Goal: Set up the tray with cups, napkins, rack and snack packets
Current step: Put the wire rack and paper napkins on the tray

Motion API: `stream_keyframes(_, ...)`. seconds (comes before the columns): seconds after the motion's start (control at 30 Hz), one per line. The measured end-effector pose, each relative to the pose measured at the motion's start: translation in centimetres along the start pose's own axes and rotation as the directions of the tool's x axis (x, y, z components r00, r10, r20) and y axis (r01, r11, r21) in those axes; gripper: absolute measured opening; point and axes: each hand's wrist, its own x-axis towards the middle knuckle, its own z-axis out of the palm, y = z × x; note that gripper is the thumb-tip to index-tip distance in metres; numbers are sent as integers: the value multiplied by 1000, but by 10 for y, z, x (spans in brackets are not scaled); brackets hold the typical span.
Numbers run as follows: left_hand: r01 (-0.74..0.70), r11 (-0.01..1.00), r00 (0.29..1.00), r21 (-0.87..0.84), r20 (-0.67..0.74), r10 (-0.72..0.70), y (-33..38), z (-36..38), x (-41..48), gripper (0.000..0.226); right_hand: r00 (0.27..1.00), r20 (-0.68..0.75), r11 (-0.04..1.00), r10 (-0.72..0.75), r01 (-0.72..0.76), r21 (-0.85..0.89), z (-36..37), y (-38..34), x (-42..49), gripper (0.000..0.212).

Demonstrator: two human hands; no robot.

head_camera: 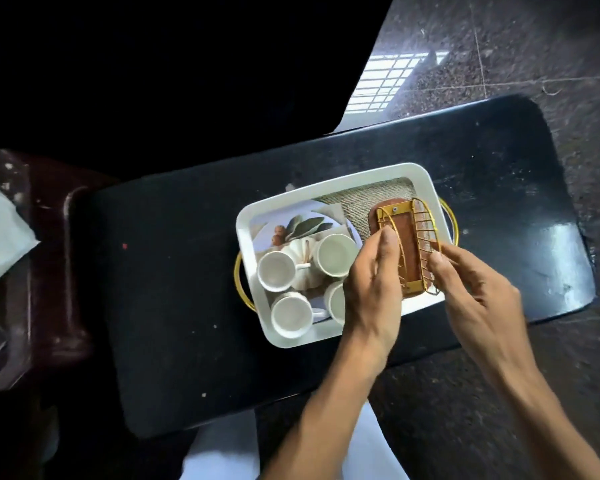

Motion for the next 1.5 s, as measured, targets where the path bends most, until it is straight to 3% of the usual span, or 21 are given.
stream_keyframes(0.1,89,995,996,40,-11,-88,-13,10,21,41,999,14,999,36,-36,1,2,20,19,38)
stream_keyframes(0.2,161,984,987,75,-20,-160,-24,17,36,59,994,31,994,105,-105,30,5,39,33,62)
stream_keyframes(0.4,184,977,983,112,-44,-180,-34,27,48,62,983,59,984,175,-176,19,6,61,46,79)
stream_keyframes(0.63,249,961,967,121,-87,-239,-33,32,53,71,981,56,982,188,-189,18,7,67,52,72)
stream_keyframes(0.77,237,962,969,138,-98,-225,-37,28,58,53,978,65,980,196,-198,22,7,68,53,65)
stream_keyframes(1.0,252,952,967,173,-89,-240,-38,24,54,42,973,86,977,215,-215,-5,5,64,52,63)
stream_keyframes(1.1,205,953,979,223,-60,-196,-29,20,47,51,981,59,982,182,-178,-68,4,51,49,56)
stream_keyframes(1.2,38,954,999,297,-42,-27,-15,6,35,41,999,-34,981,11,-17,-194,8,31,44,45)
stream_keyframes(1.27,-100,902,990,420,-49,132,-4,-14,26,40,988,-63,966,-139,121,-230,18,13,39,41)
stream_keyframes(1.33,-226,785,959,577,-12,285,6,-44,18,46,961,-26,932,-275,260,-252,36,-6,32,37)
stream_keyframes(1.43,-315,512,891,799,62,451,15,-104,11,52,935,98,874,-340,353,-335,80,-28,17,42)
stream_keyframes(1.5,-280,302,870,911,108,482,18,-149,8,56,909,183,821,-375,417,-391,116,-39,6,46)
